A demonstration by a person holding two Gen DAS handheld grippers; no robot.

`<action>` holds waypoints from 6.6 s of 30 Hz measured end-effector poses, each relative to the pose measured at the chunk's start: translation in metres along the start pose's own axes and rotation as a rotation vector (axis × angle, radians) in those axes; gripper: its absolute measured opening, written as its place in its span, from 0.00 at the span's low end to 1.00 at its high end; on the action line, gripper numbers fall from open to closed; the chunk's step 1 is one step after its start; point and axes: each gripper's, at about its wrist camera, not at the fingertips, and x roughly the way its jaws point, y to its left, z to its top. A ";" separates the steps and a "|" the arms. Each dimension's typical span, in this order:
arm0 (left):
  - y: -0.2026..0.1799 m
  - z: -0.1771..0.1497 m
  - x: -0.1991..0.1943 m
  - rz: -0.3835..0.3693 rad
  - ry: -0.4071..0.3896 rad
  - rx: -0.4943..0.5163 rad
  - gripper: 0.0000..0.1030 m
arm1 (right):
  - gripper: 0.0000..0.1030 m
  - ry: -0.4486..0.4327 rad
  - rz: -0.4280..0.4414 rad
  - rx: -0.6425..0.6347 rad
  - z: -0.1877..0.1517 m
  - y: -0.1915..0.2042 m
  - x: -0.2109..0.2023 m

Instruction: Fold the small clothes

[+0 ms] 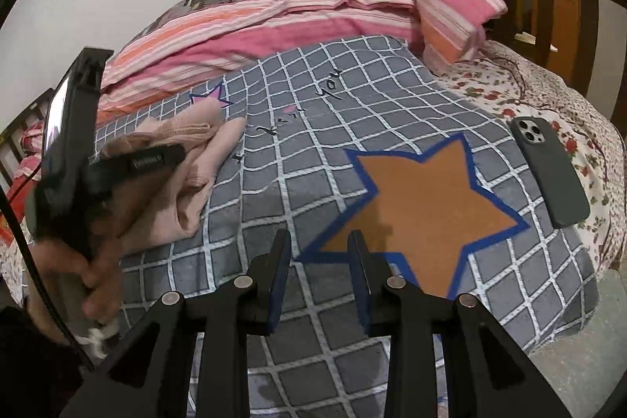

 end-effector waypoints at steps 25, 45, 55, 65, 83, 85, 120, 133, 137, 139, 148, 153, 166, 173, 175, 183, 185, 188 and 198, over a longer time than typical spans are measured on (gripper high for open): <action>0.190 -0.041 -0.082 -0.047 0.005 -0.253 0.60 | 0.15 -0.060 0.385 -0.019 0.074 0.123 0.084; 0.214 -0.039 -0.084 -0.113 -0.046 -0.307 0.60 | 0.68 0.230 0.493 0.244 0.068 0.092 0.169; 0.240 -0.040 -0.096 -0.083 -0.074 -0.369 0.60 | 0.38 0.199 0.556 0.218 0.101 0.116 0.135; 0.265 -0.036 -0.117 0.044 -0.090 -0.356 0.60 | 0.35 0.116 0.467 0.072 0.160 0.244 0.089; 0.235 -0.071 -0.092 -0.025 0.004 -0.183 0.59 | 0.38 0.223 0.528 0.259 0.083 0.150 0.172; 0.221 -0.075 -0.089 -0.027 0.012 -0.137 0.59 | 0.39 0.195 0.520 0.191 0.079 0.149 0.157; 0.246 -0.039 -0.108 0.030 -0.114 -0.194 0.43 | 0.12 0.024 0.432 -0.111 0.089 0.186 0.150; 0.232 0.035 -0.001 0.144 -0.006 -0.138 0.46 | 0.25 0.046 0.325 -0.252 0.113 0.220 0.179; 0.226 0.020 0.005 0.177 -0.041 -0.083 0.54 | 0.29 0.051 0.295 -0.265 0.097 0.216 0.204; 0.228 0.017 0.006 0.170 -0.054 -0.097 0.56 | 0.31 0.049 0.301 -0.248 0.096 0.214 0.207; 0.228 0.013 0.008 0.189 -0.080 -0.090 0.61 | 0.32 0.035 0.276 -0.259 0.092 0.220 0.214; 0.226 0.013 0.008 0.213 -0.088 -0.075 0.61 | 0.33 0.027 0.267 -0.269 0.091 0.221 0.214; 0.226 0.013 0.008 0.219 -0.096 -0.071 0.61 | 0.34 0.017 0.281 -0.257 0.092 0.219 0.212; 0.227 0.012 0.007 0.214 -0.100 -0.078 0.61 | 0.34 0.007 0.275 -0.257 0.090 0.219 0.209; 0.228 0.012 0.007 0.213 -0.100 -0.079 0.61 | 0.34 0.006 0.273 -0.259 0.090 0.219 0.208; 0.227 0.011 0.007 0.208 -0.102 -0.087 0.61 | 0.35 0.002 0.275 -0.256 0.090 0.219 0.207; 0.227 0.011 0.007 0.207 -0.103 -0.088 0.61 | 0.35 0.002 0.275 -0.256 0.090 0.219 0.207; 0.227 0.011 0.007 0.206 -0.103 -0.089 0.61 | 0.35 0.000 0.273 -0.256 0.090 0.219 0.206; 0.228 0.011 0.007 0.203 -0.105 -0.093 0.62 | 0.36 -0.011 0.278 -0.242 0.090 0.216 0.204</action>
